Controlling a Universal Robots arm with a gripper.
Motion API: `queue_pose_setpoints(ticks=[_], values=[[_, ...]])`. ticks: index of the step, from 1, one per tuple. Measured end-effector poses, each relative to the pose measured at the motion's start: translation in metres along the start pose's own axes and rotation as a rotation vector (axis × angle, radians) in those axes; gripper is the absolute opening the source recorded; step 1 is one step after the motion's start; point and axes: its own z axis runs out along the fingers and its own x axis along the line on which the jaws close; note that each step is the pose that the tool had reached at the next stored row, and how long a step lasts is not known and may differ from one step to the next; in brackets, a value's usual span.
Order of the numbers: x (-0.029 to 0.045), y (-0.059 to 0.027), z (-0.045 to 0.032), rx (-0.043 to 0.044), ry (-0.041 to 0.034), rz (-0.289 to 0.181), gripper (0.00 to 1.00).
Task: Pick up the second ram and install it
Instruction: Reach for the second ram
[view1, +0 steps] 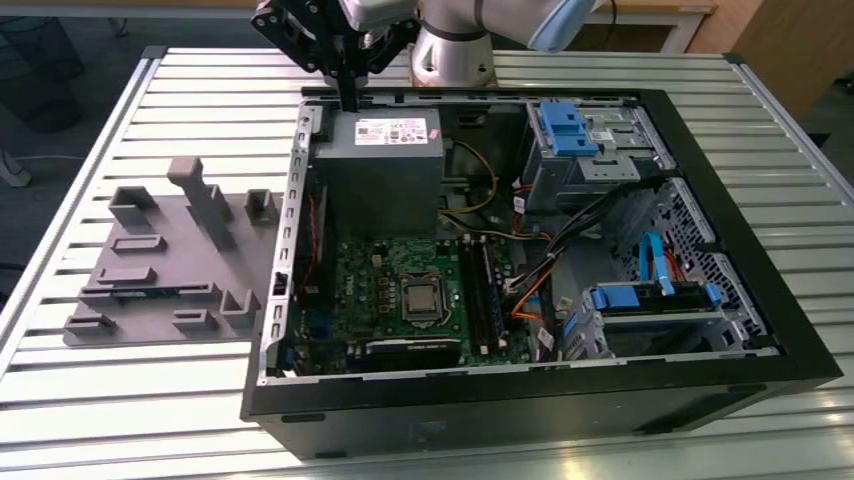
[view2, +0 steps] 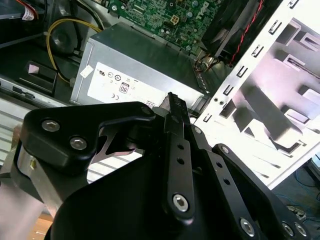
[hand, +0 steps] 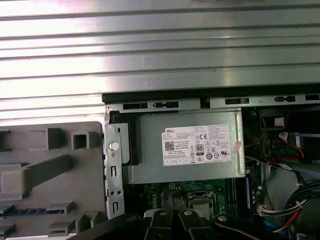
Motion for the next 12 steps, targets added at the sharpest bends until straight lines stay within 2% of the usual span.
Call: queue_pose_setpoints(ticks=[12], values=[[0.0062,-0.0004,-0.0001,0.0000,0.0000,0.000,0.11]])
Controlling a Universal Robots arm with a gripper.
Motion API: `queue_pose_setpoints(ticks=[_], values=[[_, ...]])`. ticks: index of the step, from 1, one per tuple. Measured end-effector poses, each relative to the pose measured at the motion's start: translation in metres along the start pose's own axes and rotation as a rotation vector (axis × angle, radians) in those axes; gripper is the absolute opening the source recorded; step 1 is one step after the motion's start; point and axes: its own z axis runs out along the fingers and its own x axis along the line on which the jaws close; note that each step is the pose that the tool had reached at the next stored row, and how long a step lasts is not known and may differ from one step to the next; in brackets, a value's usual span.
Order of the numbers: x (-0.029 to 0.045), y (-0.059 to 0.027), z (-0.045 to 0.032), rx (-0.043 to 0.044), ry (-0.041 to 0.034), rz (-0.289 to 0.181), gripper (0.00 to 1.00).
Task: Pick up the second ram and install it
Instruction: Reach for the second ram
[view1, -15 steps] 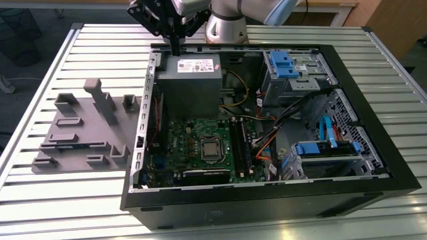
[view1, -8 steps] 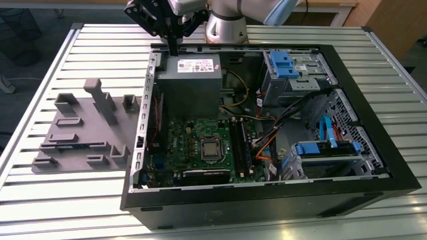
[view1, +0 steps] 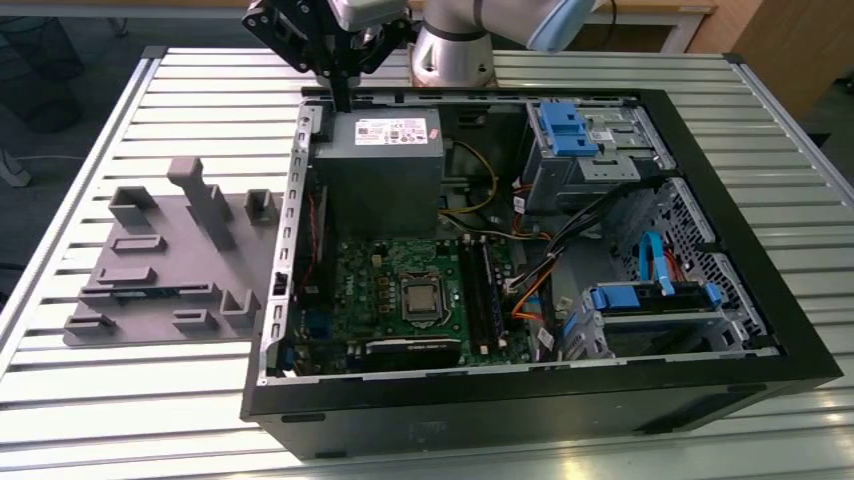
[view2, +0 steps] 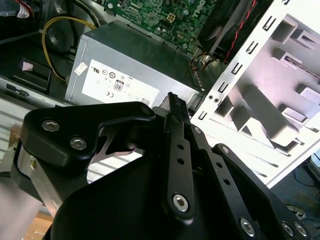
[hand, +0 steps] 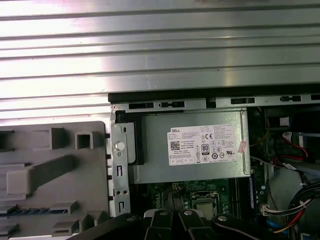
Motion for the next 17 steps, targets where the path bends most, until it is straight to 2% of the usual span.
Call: queue_pose_setpoints(ticks=[17], values=[[0.0043,-0.0004,-0.0001,0.0001,0.0001,0.000,0.11]])
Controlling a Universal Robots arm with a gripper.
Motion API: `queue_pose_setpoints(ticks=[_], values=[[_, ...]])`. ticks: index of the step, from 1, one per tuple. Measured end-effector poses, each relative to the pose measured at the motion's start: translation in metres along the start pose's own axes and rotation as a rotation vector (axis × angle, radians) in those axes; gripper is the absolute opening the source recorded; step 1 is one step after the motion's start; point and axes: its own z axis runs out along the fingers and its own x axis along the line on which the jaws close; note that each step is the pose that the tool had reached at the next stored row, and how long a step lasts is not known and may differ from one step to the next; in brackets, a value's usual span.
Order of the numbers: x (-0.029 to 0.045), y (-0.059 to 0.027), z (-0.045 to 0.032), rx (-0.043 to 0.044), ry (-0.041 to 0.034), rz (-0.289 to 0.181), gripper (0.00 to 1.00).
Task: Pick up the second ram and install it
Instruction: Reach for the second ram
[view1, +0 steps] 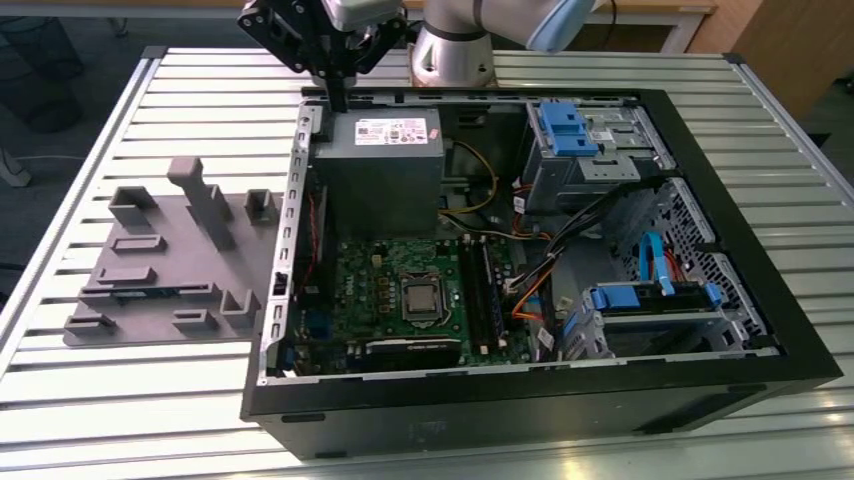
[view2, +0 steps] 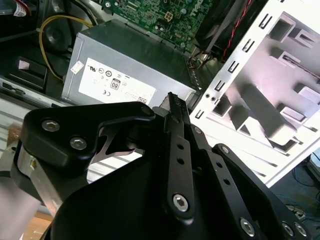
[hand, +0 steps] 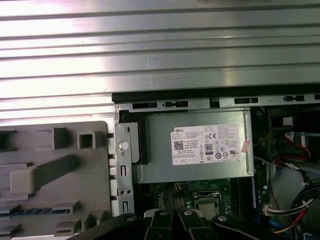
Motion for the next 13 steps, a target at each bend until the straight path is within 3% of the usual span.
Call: queue_pose_setpoints(ticks=[13], values=[[0.0050,-0.0004,0.0000,0.0000,0.0000,0.000,0.11]])
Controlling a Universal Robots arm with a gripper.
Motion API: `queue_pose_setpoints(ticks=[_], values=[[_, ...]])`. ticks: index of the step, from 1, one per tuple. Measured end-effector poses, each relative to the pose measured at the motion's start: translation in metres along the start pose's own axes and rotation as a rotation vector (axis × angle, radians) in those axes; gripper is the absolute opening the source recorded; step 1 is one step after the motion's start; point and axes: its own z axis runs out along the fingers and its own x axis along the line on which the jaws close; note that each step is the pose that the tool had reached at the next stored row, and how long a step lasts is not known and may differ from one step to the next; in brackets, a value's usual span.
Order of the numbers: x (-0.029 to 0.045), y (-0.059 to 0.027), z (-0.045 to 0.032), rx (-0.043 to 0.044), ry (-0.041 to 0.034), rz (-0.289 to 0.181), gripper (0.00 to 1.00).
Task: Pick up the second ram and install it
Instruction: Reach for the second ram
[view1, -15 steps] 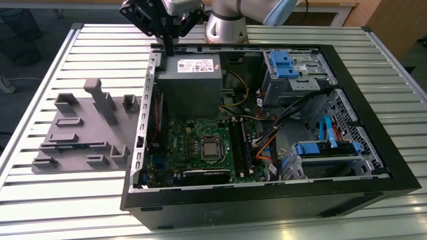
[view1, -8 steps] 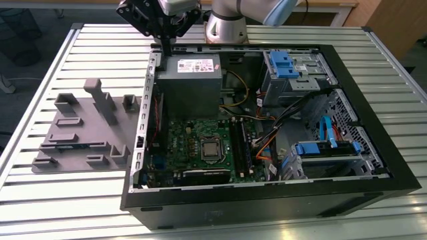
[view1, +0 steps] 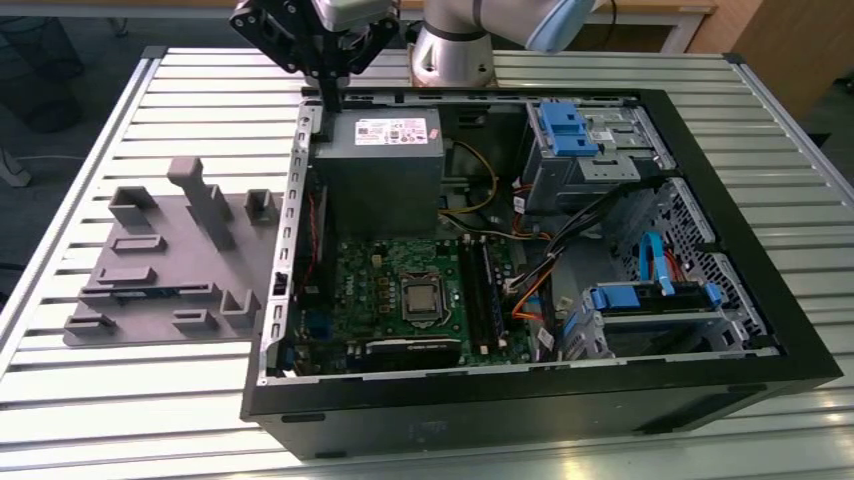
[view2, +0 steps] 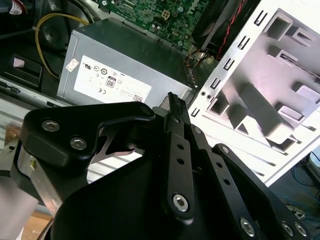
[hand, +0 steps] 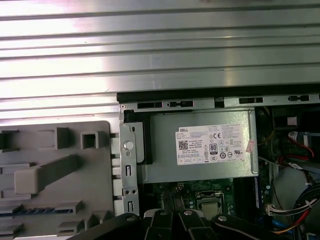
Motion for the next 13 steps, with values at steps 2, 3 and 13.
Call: queue_pose_setpoints(ticks=[2,3,13], values=[[0.0006,0.0000,0.0000,0.0000,0.0000,0.000,0.11],[0.0009,-0.0001,0.0001,0.0000,0.0000,0.000,0.11],[0.0059,-0.0005,0.0001,0.0000,0.0000,0.000,0.11]])
